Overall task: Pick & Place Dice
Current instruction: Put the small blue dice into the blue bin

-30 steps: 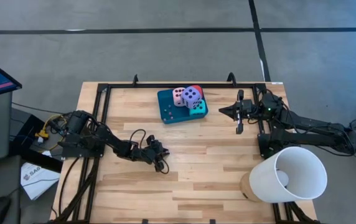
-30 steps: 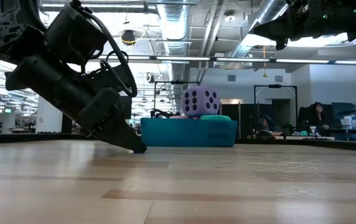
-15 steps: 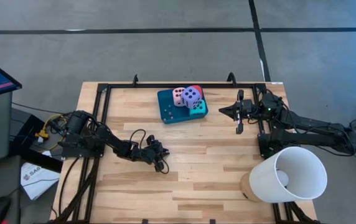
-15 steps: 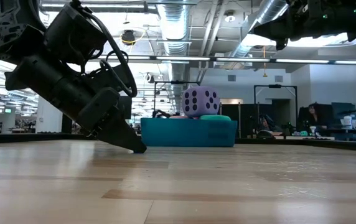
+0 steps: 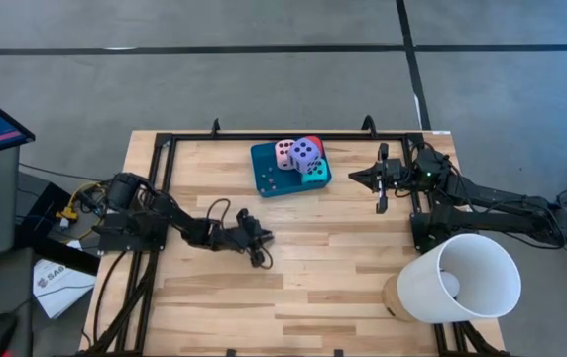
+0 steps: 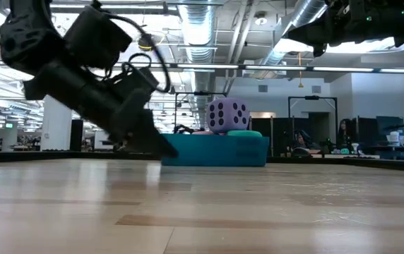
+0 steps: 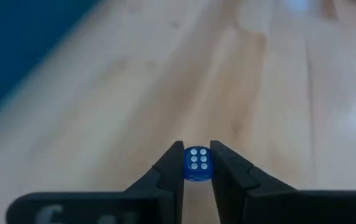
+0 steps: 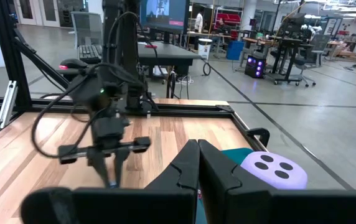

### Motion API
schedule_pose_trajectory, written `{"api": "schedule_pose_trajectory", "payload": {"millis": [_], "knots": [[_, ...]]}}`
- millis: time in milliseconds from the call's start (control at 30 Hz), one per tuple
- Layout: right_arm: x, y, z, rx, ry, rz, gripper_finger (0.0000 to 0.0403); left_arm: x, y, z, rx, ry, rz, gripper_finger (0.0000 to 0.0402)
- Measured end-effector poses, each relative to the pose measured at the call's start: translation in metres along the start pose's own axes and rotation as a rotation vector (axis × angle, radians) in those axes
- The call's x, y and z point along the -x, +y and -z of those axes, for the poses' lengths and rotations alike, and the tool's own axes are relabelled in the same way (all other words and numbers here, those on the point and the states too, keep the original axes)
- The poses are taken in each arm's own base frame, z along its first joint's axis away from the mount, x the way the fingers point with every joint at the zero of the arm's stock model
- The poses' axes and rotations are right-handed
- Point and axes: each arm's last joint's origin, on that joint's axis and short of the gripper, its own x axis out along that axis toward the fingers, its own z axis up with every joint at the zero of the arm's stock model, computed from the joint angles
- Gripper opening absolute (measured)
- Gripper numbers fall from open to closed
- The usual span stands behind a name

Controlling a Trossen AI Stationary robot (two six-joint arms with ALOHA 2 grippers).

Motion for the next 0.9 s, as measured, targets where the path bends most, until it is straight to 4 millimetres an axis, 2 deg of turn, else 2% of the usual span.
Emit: {"api": "schedule_pose_trajectory", "payload": {"millis": [167,467,633,900], "knots": [[0.000,0.000,0.000,0.000,0.000,0.000,0.0000,0.004,0.015,-0.026,0.010,-0.083,-0.039,0.0048],[0.000,0.000,0.000,0.000,0.000,0.000,0.0000,0.025,0.046,-0.080,0.036,-0.278,-0.114,0.0048],[0.000,0.000,0.000,0.000,0.000,0.000,0.0000,0.026,0.066,-0.091,0.079,-0.310,-0.181,0.0049],[0.000,0.000,-0.001,0.004,-0.011,0.001,0.0000,0.019,0.089,-0.091,0.107,-0.298,-0.264,0.0055]]}}
